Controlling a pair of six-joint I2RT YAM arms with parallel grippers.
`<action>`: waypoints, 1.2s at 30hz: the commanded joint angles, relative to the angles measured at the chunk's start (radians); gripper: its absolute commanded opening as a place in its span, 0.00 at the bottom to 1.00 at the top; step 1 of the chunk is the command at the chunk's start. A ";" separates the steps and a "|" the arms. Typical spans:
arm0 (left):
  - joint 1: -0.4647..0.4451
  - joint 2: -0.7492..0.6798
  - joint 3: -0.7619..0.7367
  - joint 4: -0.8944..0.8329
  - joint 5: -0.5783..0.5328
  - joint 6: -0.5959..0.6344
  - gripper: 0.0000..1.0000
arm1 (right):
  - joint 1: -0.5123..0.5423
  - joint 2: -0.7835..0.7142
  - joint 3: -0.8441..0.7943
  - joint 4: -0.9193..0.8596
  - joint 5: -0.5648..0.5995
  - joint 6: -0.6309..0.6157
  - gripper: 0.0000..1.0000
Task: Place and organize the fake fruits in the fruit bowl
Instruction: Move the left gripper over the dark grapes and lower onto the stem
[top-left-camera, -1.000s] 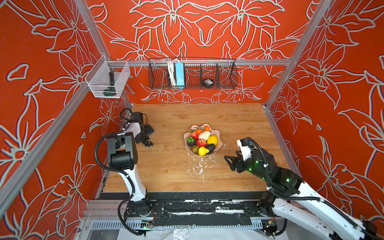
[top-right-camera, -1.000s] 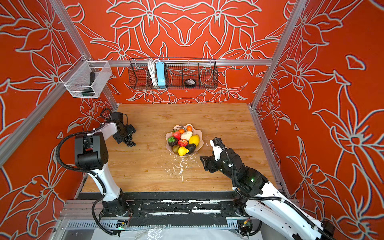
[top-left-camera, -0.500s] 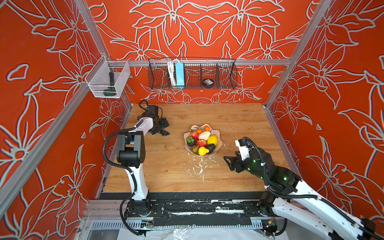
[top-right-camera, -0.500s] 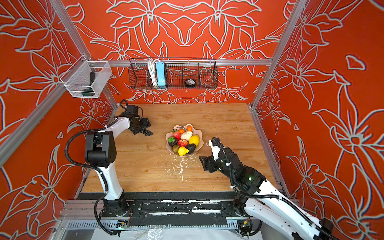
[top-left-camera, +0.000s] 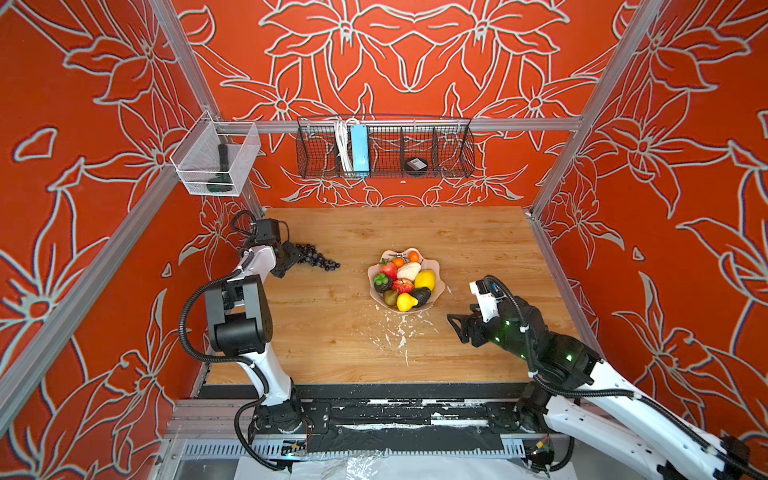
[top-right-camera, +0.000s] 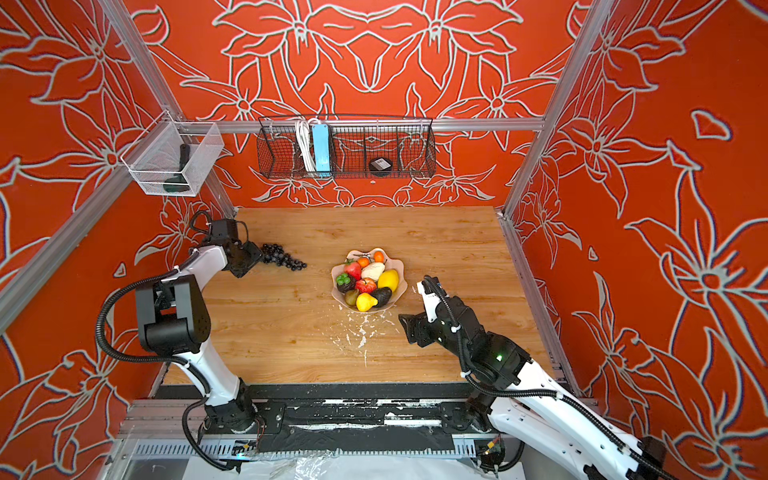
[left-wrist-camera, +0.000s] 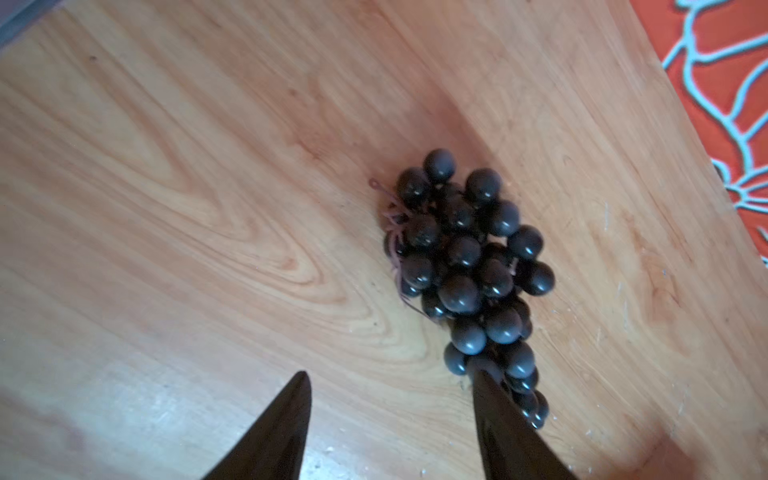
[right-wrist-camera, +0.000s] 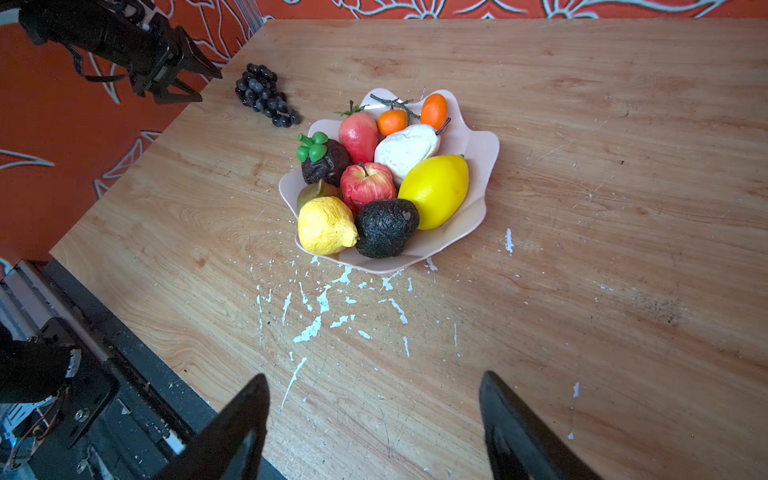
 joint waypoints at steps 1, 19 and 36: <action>-0.010 0.049 0.034 -0.008 -0.003 -0.007 0.57 | 0.003 -0.005 -0.008 -0.007 -0.007 0.011 0.80; 0.005 0.193 0.138 -0.028 -0.002 -0.011 0.24 | 0.002 0.003 -0.002 -0.018 -0.004 0.007 0.80; 0.004 0.260 0.195 -0.021 0.050 -0.001 0.28 | 0.003 0.015 -0.002 -0.015 -0.015 0.010 0.80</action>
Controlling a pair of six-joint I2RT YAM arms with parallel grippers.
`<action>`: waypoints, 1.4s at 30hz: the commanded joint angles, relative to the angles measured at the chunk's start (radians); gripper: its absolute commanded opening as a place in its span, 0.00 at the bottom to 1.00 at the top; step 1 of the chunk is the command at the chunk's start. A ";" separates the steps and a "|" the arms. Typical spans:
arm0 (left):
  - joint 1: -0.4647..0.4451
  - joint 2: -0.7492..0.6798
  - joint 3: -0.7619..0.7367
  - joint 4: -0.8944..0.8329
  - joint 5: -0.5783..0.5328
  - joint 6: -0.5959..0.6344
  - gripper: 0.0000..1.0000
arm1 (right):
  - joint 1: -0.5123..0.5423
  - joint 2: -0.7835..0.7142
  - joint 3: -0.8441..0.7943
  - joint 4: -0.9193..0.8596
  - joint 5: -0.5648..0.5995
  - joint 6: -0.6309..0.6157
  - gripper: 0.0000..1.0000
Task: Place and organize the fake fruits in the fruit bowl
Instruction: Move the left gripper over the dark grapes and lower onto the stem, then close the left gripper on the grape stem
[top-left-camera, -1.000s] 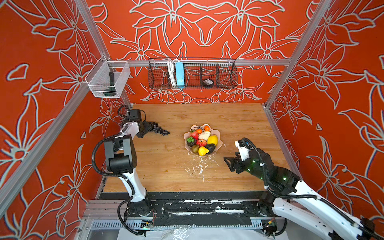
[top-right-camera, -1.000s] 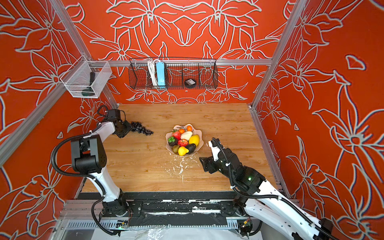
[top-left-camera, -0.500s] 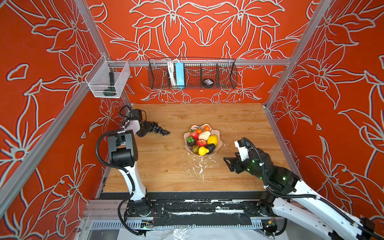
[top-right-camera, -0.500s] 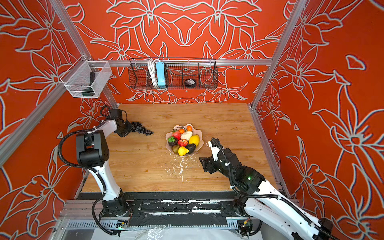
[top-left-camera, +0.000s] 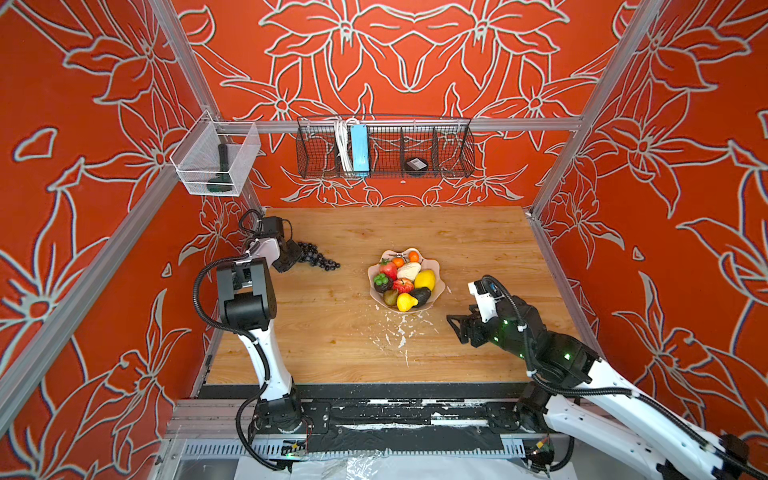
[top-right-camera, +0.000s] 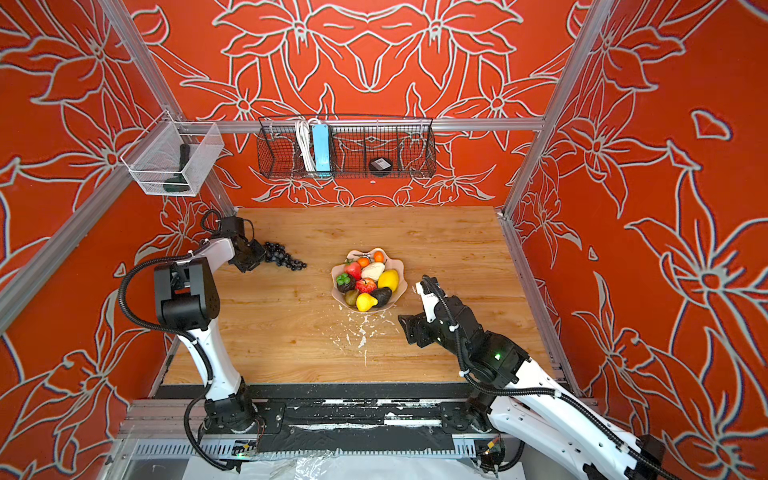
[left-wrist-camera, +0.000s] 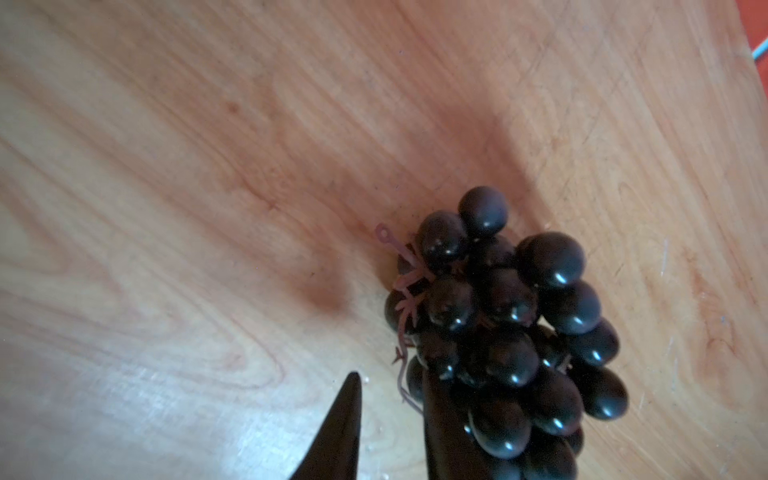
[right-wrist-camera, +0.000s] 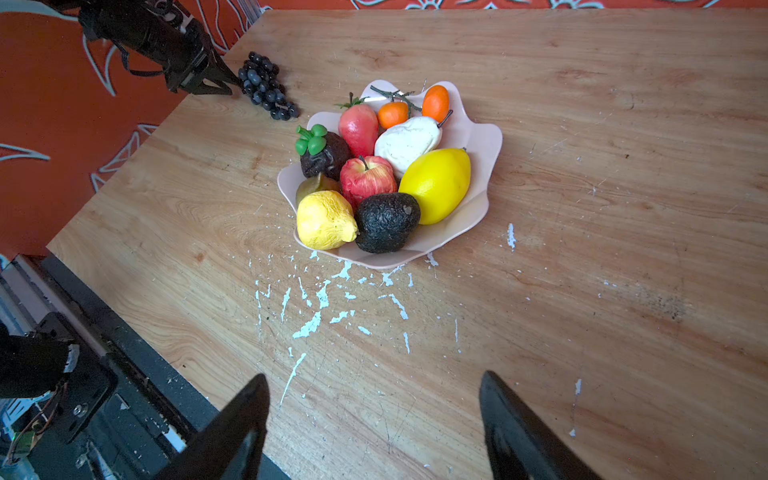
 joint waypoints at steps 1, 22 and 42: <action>0.002 0.035 0.021 -0.008 0.021 -0.005 0.28 | 0.003 0.001 -0.002 -0.011 -0.008 0.010 0.80; 0.002 0.080 0.100 -0.012 0.069 -0.032 0.19 | 0.002 0.014 -0.002 -0.008 -0.012 0.007 0.80; 0.011 0.018 0.053 0.072 0.092 -0.063 0.28 | 0.002 0.017 0.003 -0.019 -0.011 0.007 0.80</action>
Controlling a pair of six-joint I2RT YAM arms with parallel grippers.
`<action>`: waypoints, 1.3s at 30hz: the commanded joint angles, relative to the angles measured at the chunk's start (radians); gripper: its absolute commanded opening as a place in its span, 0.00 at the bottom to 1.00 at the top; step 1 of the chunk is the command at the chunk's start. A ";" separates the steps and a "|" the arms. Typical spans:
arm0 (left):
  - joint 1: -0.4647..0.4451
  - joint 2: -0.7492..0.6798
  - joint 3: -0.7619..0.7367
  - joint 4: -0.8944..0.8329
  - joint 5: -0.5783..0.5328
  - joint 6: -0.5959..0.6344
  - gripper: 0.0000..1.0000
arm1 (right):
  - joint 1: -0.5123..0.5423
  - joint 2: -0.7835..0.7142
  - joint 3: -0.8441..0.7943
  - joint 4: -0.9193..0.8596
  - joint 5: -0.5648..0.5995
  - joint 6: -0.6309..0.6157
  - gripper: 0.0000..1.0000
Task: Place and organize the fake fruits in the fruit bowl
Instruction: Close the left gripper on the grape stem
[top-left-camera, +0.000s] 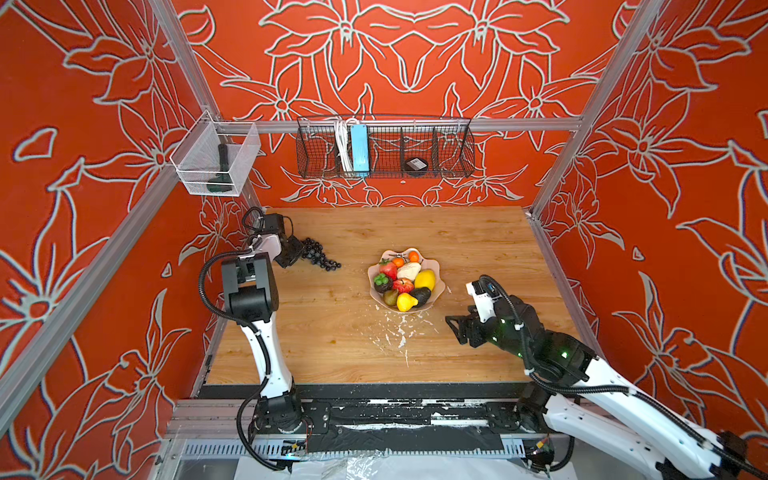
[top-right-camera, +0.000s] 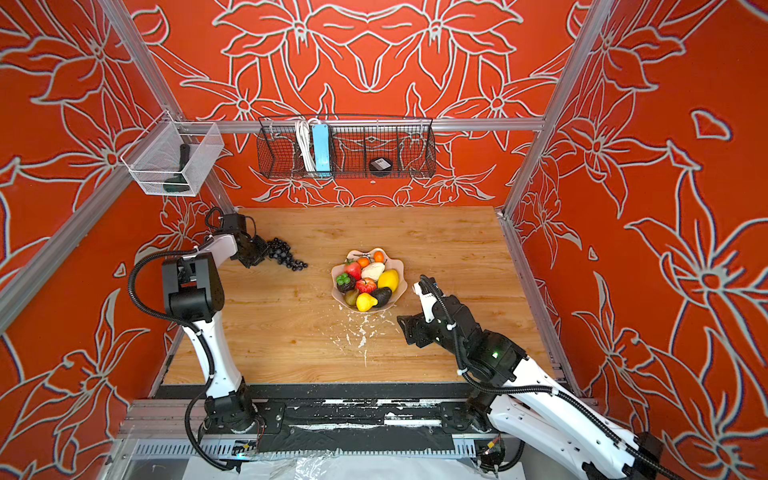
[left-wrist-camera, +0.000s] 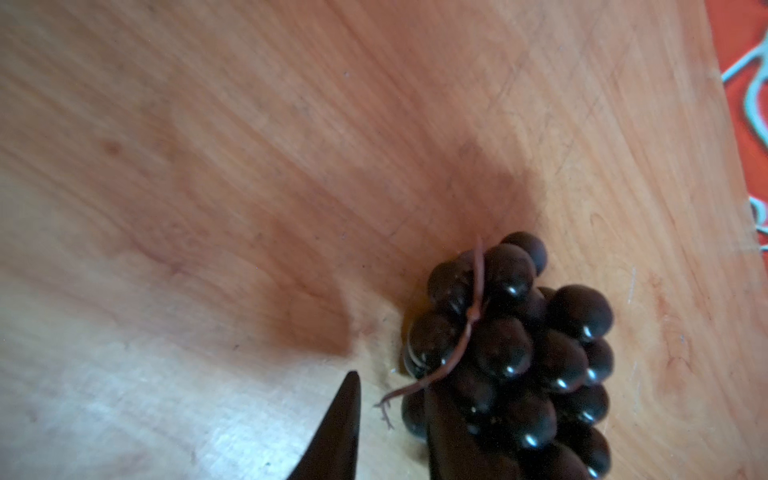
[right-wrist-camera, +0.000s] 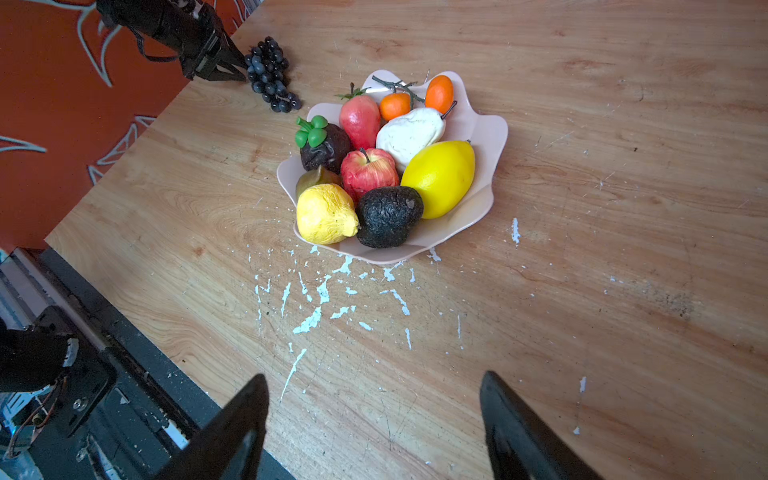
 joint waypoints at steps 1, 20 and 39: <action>0.010 -0.096 -0.059 0.071 0.007 -0.024 0.27 | 0.002 0.001 0.003 -0.022 -0.001 0.007 0.80; 0.057 0.008 0.077 0.096 0.107 -0.041 0.25 | 0.002 0.008 0.000 -0.024 -0.005 0.012 0.80; 0.060 0.113 0.142 0.049 0.134 -0.083 0.27 | 0.002 0.016 0.008 -0.023 -0.006 0.018 0.80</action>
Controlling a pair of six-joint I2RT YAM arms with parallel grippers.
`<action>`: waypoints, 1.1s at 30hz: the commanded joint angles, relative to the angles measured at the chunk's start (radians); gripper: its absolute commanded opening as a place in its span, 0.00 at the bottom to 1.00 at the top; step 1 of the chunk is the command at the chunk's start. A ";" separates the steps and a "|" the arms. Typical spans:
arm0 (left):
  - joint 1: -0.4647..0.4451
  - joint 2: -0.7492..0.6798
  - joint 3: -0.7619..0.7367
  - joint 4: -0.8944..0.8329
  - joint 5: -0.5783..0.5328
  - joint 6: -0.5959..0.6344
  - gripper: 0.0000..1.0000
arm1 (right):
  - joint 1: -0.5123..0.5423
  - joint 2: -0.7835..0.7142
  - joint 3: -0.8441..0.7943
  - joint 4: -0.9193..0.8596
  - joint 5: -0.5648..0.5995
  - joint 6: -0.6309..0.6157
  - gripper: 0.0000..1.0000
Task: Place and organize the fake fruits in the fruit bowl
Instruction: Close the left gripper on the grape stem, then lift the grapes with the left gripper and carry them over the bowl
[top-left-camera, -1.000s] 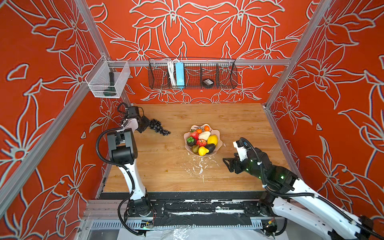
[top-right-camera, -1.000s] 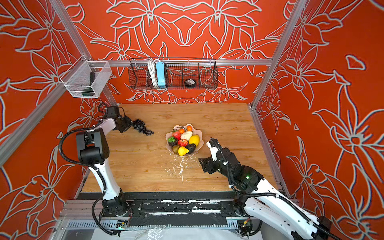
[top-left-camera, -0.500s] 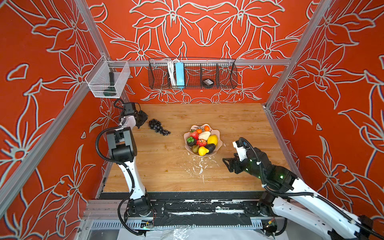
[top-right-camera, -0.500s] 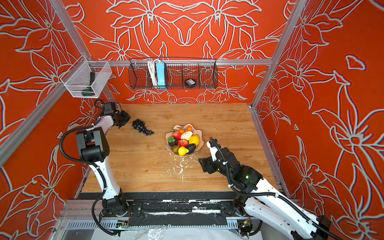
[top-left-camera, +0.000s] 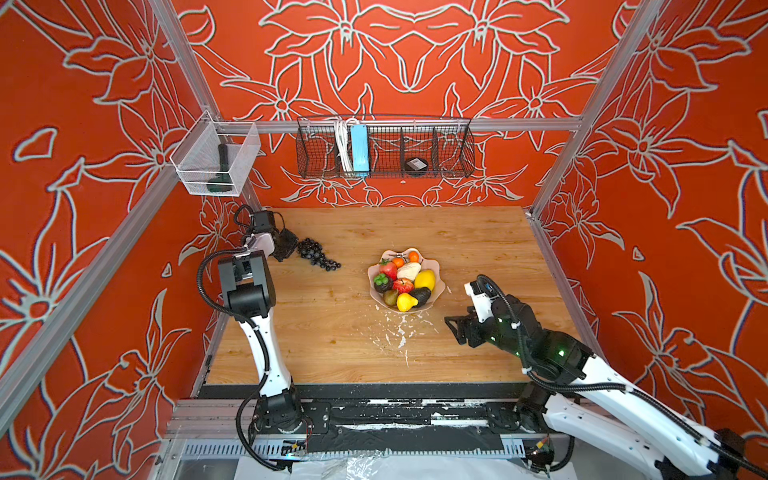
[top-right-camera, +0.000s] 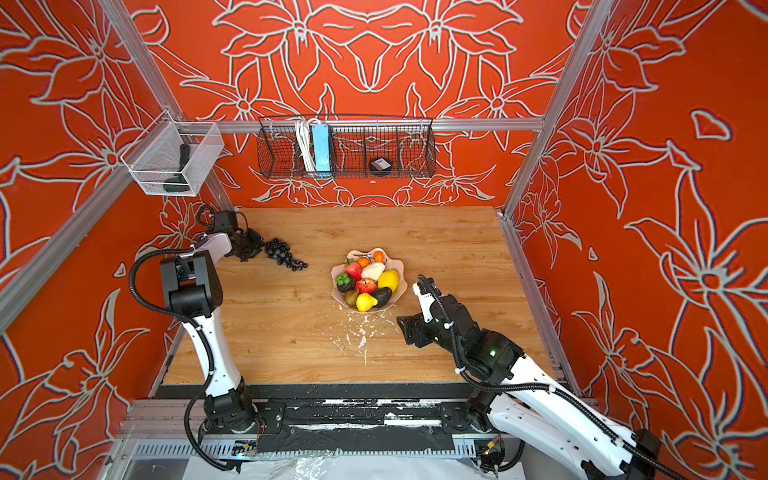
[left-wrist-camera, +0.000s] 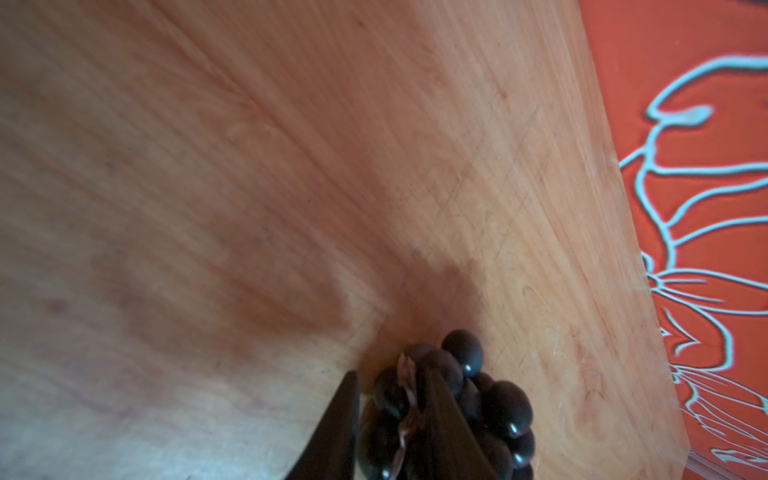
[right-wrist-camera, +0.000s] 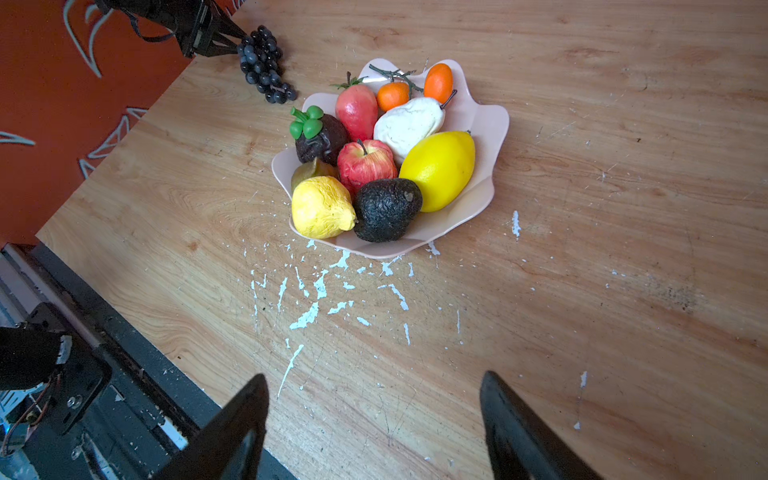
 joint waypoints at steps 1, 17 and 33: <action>0.004 0.023 0.025 -0.016 0.022 -0.022 0.24 | 0.002 -0.004 0.008 -0.018 -0.005 0.014 0.80; 0.004 -0.013 -0.023 0.029 0.040 -0.046 0.00 | 0.003 -0.003 0.012 -0.023 -0.002 0.012 0.81; -0.004 -0.580 -0.478 0.180 0.000 -0.049 0.00 | 0.001 -0.017 0.036 -0.053 -0.011 0.040 0.81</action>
